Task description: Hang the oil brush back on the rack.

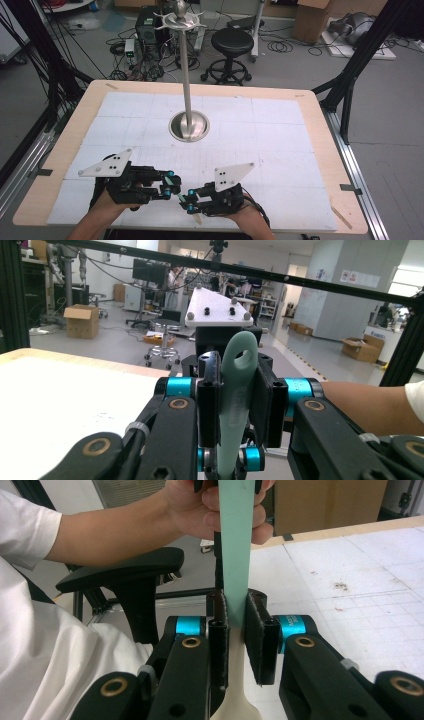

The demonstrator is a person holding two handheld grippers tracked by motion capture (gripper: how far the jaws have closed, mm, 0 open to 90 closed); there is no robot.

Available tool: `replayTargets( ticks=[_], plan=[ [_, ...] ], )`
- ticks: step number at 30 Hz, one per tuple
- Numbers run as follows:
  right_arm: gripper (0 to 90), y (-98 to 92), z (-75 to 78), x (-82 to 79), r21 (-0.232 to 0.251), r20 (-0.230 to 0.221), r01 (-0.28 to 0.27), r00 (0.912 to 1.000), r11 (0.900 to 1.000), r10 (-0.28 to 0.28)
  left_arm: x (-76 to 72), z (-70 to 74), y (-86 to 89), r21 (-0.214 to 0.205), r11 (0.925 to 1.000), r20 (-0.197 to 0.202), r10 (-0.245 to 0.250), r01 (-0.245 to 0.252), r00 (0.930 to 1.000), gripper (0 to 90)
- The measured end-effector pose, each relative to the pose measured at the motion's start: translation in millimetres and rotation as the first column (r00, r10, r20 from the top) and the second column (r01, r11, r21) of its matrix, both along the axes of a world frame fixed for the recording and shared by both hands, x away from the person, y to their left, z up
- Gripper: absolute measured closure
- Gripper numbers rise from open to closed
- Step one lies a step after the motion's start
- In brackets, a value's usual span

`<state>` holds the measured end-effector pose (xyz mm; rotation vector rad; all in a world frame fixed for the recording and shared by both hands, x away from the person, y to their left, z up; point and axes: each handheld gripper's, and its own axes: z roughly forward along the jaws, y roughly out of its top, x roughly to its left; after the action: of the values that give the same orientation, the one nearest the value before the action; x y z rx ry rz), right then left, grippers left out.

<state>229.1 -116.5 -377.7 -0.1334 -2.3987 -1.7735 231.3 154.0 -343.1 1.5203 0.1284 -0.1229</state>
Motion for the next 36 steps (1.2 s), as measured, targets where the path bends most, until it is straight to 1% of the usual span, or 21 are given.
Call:
replayTargets(
  ticks=[3, 6, 8, 9, 11, 13, 14, 15, 16, 17, 18, 19, 20, 23, 24, 25, 26, 27, 28, 31, 36],
  plan=[
    [81.0, 0.6, -0.5, -0.1, 0.001, -0.002, 0.000, 1.0000, 1.0000, 0.000, -0.5, 0.3, -0.2, 0.004, 1.0000, -0.001, 0.006, -0.006, 1.0000, 75.8],
    [80.1, 0.5, -0.9, 0.5, 0.000, -0.002, 0.019, 0.9998, 0.9998, -0.019, -0.9, 1.3, 0.2, 0.018, 0.9987, -0.005, 0.048, -0.048, 0.9988, 76.1],
    [67.9, -0.4, -0.7, 0.3, -0.001, -0.004, 0.075, 0.9972, 0.9972, -0.075, -1.1, 2.1, 0.6, 0.032, 0.9962, -0.016, 0.082, -0.082, 0.9965, 76.2],
    [60.6, -1.2, -0.9, 1.4, 0.000, -0.013, 0.109, 0.9939, 0.9940, -0.109, -1.4, 2.4, 0.6, 0.036, 0.9948, -0.017, 0.095, -0.095, 0.9953, 76.3],
    [58.7, -2.8, -0.6, 1.3, -0.009, -0.003, 0.158, 0.9875, 0.9875, -0.158, -2.6, 3.7, 0.7, 0.055, 0.9884, -0.011, 0.142, -0.141, 0.9898, 76.3],
    [58.0, -3.8, 0.4, 0.1, -0.004, 0.019, 0.204, 0.9789, 0.9790, -0.204, -3.2, 5.7, 0.2, 0.079, 0.9779, -0.009, 0.195, -0.194, 0.9807, 76.3],
    [58.0, -3.7, 1.1, -0.6, -0.005, 0.034, 0.223, 0.9742, 0.9747, -0.223, -3.9, 6.9, -0.6, 0.091, 0.9699, -0.005, 0.227, -0.226, 0.9738, 76.3],
    [59.5, -3.0, 2.4, -2.5, -0.006, 0.067, 0.254, 0.9651, 0.9671, -0.253, -3.9, 7.3, -1.1, 0.096, 0.9664, -0.002, 0.240, -0.238, 0.9708, 76.3],
    [60.7, -2.7, 2.9, -3.3, -0.008, 0.078, 0.263, 0.9620, 0.9647, -0.262, -4.2, 8.3, -2.0, 0.112, 0.9583, 0.004, 0.264, -0.263, 0.9645, 76.3],
    [61.4, -1.6, 4.0, -4.6, -0.004, 0.098, 0.274, 0.9573, 0.9619, -0.272, -4.2, 8.7, -2.9, 0.119, 0.9534, 0.008, 0.278, -0.277, 0.9605, 76.2],
    [62.3, -0.4, 4.7, -5.4, -0.004, 0.107, 0.282, 0.9540, 0.9594, -0.280, -4.1, 8.9, -4.0, 0.123, 0.9489, 0.011, 0.291, -0.291, 0.9565, 76.2],
    [63.1, 1.4, 5.3, -5.8, -0.006, 0.121, 0.297, 0.9479, 0.9547, -0.295, -4.1, 8.9, -4.5, 0.124, 0.9471, 0.014, 0.297, -0.296, 0.9549, 76.2],
    [63.7, 2.1, 5.5, -5.8, -0.007, 0.124, 0.301, 0.9464, 0.9535, -0.298, -3.9, 8.7, -5.6, 0.123, 0.9439, 0.014, 0.307, -0.306, 0.9516, 76.2],
    [65.9, 5.2, 5.1, -4.4, -0.010, 0.132, 0.332, 0.9356, 0.9433, -0.328, -3.8, 8.4, -7.4, 0.124, 0.9352, 0.017, 0.332, -0.332, 0.9430, 76.2],
    [67.4, 5.9, 4.8, -4.0, -0.013, 0.136, 0.333, 0.9346, 0.9427, -0.329, -3.3, 8.2, -8.0, 0.125, 0.9329, 0.016, 0.338, -0.338, 0.9409, 76.2],
    [69.1, 6.8, 4.6, -4.4, -0.016, 0.145, 0.348, 0.9284, 0.9373, -0.342, -3.1, 8.0, -8.8, 0.129, 0.9297, 0.014, 0.346, -0.345, 0.9381, 76.2],
    [71.0, 7.7, 4.4, -4.5, -0.018, 0.147, 0.349, 0.9280, 0.9371, -0.342, -2.8, 7.7, -9.6, 0.133, 0.9252, 0.014, 0.357, -0.356, 0.9340, 76.2],
    [72.6, 8.6, 4.4, -5.0, -0.016, 0.147, 0.357, 0.9247, 0.9339, -0.351, -2.4, 7.4, -10.3, 0.135, 0.9231, 0.015, 0.362, -0.360, 0.9322, 76.2],
    [74.3, 9.7, 4.2, -4.9, -0.012, 0.157, 0.357, 0.9233, 0.9342, -0.350, -1.9, 7.1, -11.1, 0.136, 0.9216, 0.012, 0.365, -0.363, 0.9308, 76.2],
    [78.7, 11.7, 3.5, -5.1, -0.021, 0.165, 0.382, 0.9128, 0.9240, -0.373, -1.6, 6.8, -12.8, 0.135, 0.9162, 0.014, 0.379, -0.377, 0.9253, 76.2],
    [82.5, 12.6, 2.7, -4.8, -0.021, 0.157, 0.392, 0.9098, 0.9197, -0.384, -1.2, 7.0, -13.4, 0.128, 0.9146, 0.010, 0.385, -0.383, 0.9227, 76.2]
  ],
)
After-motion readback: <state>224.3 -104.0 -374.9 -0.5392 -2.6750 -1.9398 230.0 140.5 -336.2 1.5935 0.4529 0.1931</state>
